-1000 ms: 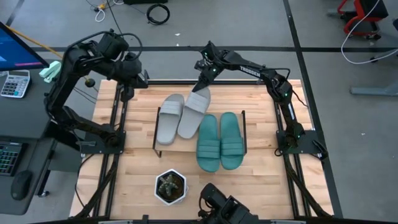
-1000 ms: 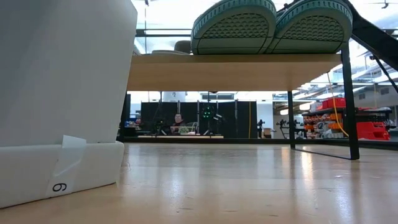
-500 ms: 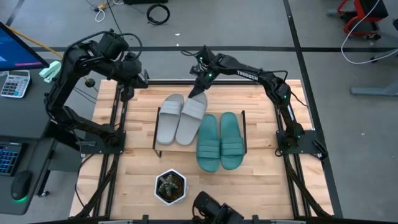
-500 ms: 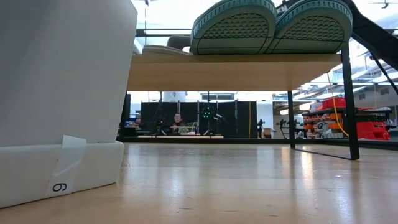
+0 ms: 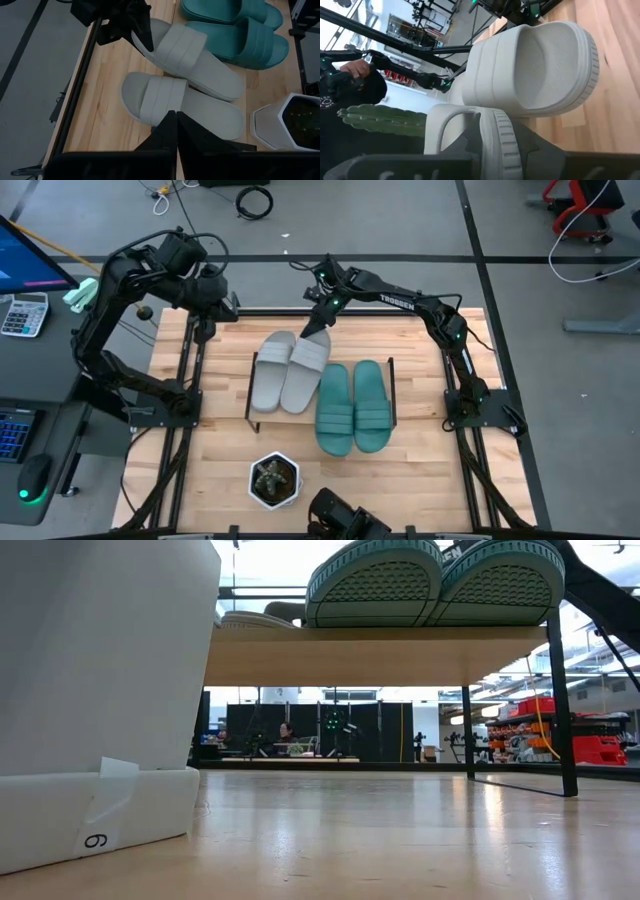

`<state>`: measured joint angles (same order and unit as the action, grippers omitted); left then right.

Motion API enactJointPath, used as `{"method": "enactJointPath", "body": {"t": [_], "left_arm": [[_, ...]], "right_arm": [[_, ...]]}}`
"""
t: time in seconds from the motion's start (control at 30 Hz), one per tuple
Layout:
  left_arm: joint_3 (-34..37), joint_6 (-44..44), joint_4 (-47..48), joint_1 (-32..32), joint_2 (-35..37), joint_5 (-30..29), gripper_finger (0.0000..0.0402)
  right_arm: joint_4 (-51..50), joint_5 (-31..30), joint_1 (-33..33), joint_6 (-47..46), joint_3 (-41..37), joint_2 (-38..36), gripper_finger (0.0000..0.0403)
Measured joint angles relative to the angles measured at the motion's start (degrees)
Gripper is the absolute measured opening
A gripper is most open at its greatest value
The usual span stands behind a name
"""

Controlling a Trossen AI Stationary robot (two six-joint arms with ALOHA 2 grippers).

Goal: Pick and place slides into the shelf
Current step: Put the gray slide on the shelf

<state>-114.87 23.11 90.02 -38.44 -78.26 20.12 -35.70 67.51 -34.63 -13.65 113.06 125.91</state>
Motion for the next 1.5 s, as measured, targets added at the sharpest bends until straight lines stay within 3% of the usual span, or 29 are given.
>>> {"method": "enactJointPath", "body": {"t": [0.23, 0.57, 0.83, 1.17, 1.5], "left_arm": [[0.0, -0.4, 0.0, 0.0, 0.0, 0.0, 0.0027], [0.0, -0.4, 0.0, 0.0, 0.0, 0.0, 0.0005], [0.0, -0.4, 0.0, 0.0, 0.0, 0.0, 0.0027], [0.0, -1.2, 0.0, 0.0, 0.0, 0.0, 0.0005], [0.0, -1.5, -0.3, 0.0, 0.0, 0.0, 0.0028]], "right_arm": [[0.0, -2.3, 0.4, 3.3, 0.0, 0.0, 0.0048], [-1.8, -7.7, 0.7, 8.7, 0.0, 0.0, 0.0047], [-3.5, -13.2, 1.6, 14.8, 0.0, 0.0, 0.0051], [-3.5, -17.1, 3.2, 23.2, 0.1, 0.0, 0.0052], [-4.0, -19.5, 4.1, 26.8, 0.1, 0.0, 0.0053]]}}
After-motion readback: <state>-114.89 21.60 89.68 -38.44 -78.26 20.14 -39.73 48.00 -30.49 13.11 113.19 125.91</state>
